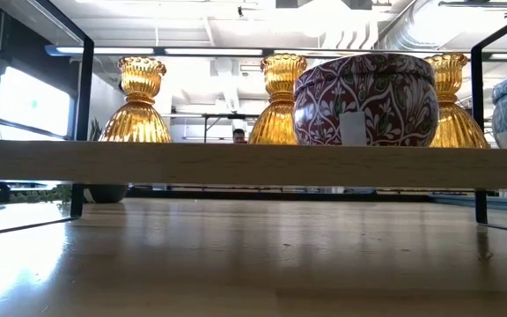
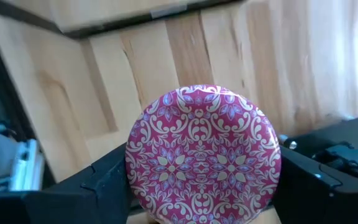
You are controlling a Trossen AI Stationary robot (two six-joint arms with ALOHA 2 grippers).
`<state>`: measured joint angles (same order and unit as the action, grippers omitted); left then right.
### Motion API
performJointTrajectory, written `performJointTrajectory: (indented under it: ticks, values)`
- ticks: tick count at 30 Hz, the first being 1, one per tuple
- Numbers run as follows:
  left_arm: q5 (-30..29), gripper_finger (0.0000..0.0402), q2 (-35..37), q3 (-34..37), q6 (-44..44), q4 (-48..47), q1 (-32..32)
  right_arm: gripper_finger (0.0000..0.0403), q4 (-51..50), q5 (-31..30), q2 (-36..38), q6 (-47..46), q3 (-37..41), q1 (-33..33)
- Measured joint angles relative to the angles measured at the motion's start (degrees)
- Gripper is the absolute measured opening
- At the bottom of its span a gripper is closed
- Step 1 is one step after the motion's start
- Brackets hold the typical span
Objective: Pick & Place candle stick holders
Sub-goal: Put the pink patterned scented candle on the shelf
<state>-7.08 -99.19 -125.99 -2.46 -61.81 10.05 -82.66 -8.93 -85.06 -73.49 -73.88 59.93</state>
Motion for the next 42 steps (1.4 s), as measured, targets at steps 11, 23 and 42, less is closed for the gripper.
performJointTrajectory:
  ticks: [11, 23, 42]
  values:
    - [-36.32, 0.0337, -11.74, 0.07, -8.06, 2.38, 11.68, 0.0287, -3.01, -10.25, 0.04, 2.32, -10.6, 1.41]
    - [-65.12, 0.0337, -24.57, 0.05, -34.89, 32.86, 19.66, 0.0287, -1.88, -15.76, 0.04, 9.97, -18.92, 0.67]
    - [-39.66, 0.0337, -25.89, 0.07, -60.56, 51.8, 20.3, 0.0287, 16.02, -11.99, 0.04, 37.57, -22.87, -9.21]
